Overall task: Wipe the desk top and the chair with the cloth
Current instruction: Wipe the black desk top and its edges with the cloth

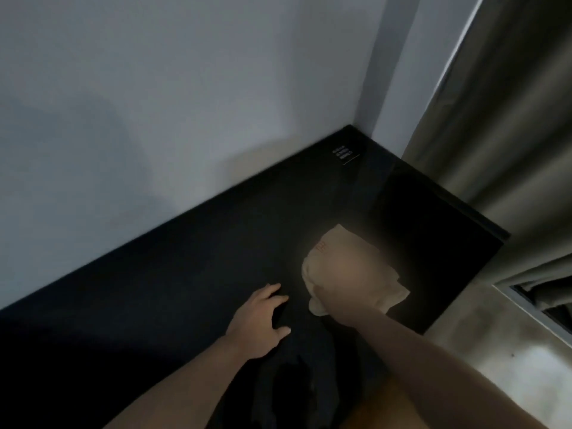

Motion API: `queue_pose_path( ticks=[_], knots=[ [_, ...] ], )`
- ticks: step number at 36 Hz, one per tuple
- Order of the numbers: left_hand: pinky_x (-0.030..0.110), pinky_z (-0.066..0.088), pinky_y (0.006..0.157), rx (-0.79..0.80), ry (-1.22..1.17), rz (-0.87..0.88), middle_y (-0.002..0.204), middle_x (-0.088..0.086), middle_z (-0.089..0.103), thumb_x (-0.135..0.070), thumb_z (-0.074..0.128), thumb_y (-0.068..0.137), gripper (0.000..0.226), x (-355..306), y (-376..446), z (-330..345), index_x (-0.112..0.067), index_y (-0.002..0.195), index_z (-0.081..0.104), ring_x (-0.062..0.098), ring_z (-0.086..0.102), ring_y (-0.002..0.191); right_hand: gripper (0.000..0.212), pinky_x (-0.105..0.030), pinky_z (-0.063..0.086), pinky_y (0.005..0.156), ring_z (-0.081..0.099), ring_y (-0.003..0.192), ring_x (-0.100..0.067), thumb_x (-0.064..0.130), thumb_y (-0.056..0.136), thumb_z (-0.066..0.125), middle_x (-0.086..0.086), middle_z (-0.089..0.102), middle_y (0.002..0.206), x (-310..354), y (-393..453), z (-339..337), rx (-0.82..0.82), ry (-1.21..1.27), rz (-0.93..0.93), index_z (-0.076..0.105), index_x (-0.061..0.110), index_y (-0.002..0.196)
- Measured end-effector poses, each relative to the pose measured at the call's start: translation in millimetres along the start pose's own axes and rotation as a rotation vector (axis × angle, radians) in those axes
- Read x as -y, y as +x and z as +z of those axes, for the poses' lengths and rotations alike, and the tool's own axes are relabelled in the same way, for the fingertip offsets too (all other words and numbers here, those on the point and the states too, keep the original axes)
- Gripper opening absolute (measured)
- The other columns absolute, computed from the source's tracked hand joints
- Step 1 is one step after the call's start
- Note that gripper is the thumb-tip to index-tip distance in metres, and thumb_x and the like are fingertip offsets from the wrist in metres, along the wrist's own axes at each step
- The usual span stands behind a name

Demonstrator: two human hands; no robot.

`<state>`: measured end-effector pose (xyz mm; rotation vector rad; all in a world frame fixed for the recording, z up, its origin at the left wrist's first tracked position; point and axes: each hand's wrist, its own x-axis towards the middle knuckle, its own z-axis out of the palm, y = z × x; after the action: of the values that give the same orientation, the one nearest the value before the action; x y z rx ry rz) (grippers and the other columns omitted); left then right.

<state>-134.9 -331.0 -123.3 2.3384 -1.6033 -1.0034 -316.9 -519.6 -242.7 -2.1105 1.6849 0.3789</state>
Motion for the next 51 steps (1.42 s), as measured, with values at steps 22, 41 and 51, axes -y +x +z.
queue_pose_path(
  ticks=[22, 41, 51],
  knots=[
    [0.031, 0.019, 0.125, -0.131, -0.005, -0.508, 0.171, -0.005, -0.003, -0.048, 0.047, 0.104, 0.074, 271, -342, 30, -0.029, 0.164, 0.009, 0.019, 0.003, 0.158, 0.095, -0.079, -0.018, 0.105, -0.043, 0.140, -0.043, 0.078, 0.090, 0.030, -0.004, -0.051, 0.152, 236, -339, 89, 0.289, -0.118, -0.438, -0.027, 0.036, 0.154],
    [0.055, 0.023, 0.123, -0.280, -0.120, -0.270, 0.167, -0.008, 0.006, -0.068, 0.042, 0.090, 0.085, 251, -377, 63, -0.031, 0.161, 0.016, 0.018, 0.005, 0.156, 0.064, -0.027, 0.024, 0.120, 0.006, 0.152, -0.011, 0.017, 0.095, 0.054, 0.019, 0.006, 0.164, 255, -435, 84, 0.412, 0.275, -0.686, 0.034, 0.041, 0.151],
    [0.068, -0.012, 0.116, 0.098, 0.088, -0.381, 0.154, 0.000, -0.051, -0.102, -0.016, 0.046, 0.102, 235, -335, 49, -0.050, 0.122, -0.059, 0.035, -0.033, 0.150, 0.071, -0.047, 0.015, 0.124, -0.007, 0.156, -0.025, 0.029, 0.099, 0.055, 0.006, -0.004, 0.168, 146, -368, 23, 0.247, 0.045, -0.382, 0.017, 0.036, 0.158]
  ],
)
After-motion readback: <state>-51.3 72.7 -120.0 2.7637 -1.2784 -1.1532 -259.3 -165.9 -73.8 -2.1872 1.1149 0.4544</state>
